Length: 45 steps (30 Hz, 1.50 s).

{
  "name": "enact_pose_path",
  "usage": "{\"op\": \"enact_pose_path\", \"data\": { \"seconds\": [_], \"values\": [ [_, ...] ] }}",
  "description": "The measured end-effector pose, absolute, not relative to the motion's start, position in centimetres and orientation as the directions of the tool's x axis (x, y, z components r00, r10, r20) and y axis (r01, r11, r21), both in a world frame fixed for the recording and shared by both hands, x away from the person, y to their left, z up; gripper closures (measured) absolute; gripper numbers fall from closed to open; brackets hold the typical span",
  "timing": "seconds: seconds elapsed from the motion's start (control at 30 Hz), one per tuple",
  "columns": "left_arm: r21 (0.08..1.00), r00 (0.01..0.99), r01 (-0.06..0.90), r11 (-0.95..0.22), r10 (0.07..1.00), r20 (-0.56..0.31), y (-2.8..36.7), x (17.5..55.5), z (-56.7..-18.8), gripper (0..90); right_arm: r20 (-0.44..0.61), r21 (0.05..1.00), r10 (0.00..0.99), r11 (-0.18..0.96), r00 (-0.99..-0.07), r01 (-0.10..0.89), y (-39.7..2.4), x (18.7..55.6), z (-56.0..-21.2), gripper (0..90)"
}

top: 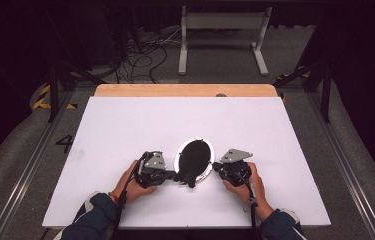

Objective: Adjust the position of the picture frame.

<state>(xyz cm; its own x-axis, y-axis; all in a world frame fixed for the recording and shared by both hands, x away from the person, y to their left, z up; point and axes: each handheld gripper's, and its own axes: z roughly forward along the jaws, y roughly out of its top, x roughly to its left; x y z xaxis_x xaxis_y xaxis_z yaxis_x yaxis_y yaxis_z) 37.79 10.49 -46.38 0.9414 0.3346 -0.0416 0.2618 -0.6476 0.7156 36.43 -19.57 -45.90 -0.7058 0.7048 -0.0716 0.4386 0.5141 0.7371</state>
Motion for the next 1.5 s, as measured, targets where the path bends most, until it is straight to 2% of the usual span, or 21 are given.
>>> {"op": "enact_pose_path", "data": {
  "seconds": [0.23,0.67,0.9,1.5],
  "values": [
    [0.716,0.943,0.261,-0.647,0.331,-0.046,10.6,37.3,-46.4,90.0,0.008,0.74,0.663,0.5,-0.749,0.45,-19.7,34.8,-46.0,85.4],
    [0.728,0.932,0.294,-0.619,0.354,-0.077,9.3,37.1,-46.6,90.0,-0.037,0.74,0.685,0.509,-0.728,0.44,-19.1,35.0,-46.0,90.0],
    [0.734,0.927,0.303,-0.608,0.367,-0.079,8.9,37.1,-46.7,90.0,0.0,0.749,0.71,0.466,-0.704,0.471,-19.7,35.9,-46.1,90.0],
    [0.734,0.926,0.284,-0.617,0.376,-0.042,7.7,37.1,-46.5,90.0,-0.045,0.75,0.747,0.464,-0.663,0.471,-19.6,37.1,-46.0,90.0]
  ]
}}
